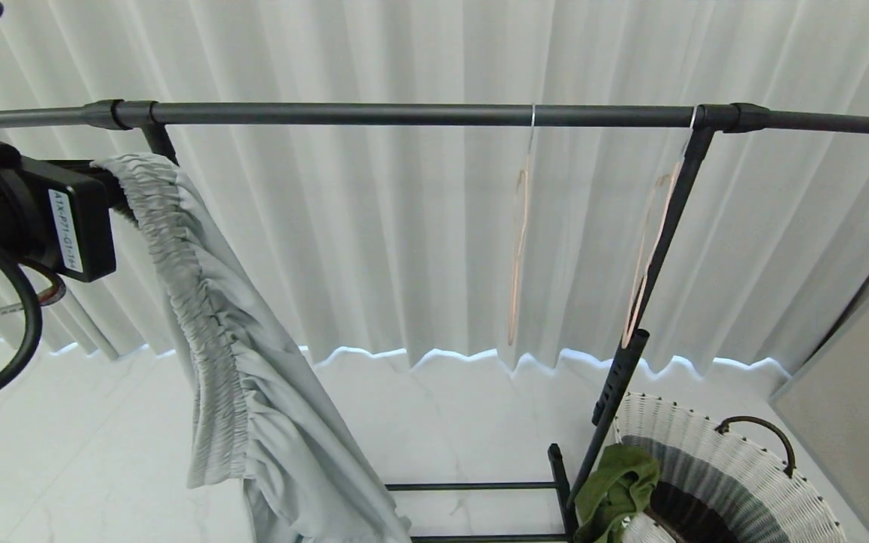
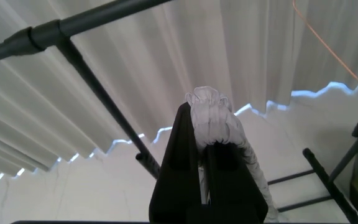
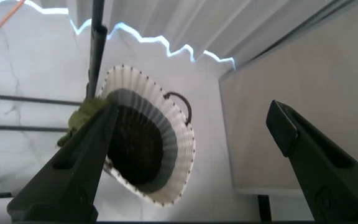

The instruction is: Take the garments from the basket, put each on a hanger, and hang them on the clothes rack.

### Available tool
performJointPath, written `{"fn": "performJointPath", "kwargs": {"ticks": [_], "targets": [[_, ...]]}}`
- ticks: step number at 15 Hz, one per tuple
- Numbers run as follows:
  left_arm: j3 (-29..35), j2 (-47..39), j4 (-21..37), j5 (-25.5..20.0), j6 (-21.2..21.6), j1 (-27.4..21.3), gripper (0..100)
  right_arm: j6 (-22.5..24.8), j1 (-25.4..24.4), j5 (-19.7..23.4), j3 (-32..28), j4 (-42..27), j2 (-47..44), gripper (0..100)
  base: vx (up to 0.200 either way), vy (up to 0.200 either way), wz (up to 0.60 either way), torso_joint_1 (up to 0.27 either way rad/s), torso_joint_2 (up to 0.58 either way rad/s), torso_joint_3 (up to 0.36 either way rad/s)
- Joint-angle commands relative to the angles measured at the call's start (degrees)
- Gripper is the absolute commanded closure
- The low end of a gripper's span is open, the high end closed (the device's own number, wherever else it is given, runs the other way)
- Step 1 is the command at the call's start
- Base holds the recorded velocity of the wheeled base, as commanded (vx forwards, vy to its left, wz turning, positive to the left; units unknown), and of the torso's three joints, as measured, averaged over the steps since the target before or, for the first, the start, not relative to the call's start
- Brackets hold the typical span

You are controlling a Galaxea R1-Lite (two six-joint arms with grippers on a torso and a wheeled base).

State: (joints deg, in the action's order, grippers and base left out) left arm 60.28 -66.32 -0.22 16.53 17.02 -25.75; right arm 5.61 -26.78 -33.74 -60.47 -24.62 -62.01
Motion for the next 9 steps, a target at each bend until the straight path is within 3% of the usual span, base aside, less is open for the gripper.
{"fn": "performJointPath", "kwargs": {"ticks": [1,3,9], "targets": [[0.01,-0.22,-0.04,-0.01,-0.06,-0.01,100,0.02,-0.02,-0.01,0.08,0.02,0.14,0,0.200,0.000,0.00,-0.002,0.00,0.002],[0.10,-0.57,-0.04,-0.01,-0.14,-0.01,100,0.02,-0.02,-0.01,0.08,0.02,0.14,0,0.200,0.000,0.00,0.000,0.00,0.002],[0.36,-1.53,-0.13,-0.01,0.03,-0.09,100,-0.07,-0.02,-0.01,0.52,0.02,-0.13,0,0.000,0.000,0.00,0.000,0.00,0.000]]}}
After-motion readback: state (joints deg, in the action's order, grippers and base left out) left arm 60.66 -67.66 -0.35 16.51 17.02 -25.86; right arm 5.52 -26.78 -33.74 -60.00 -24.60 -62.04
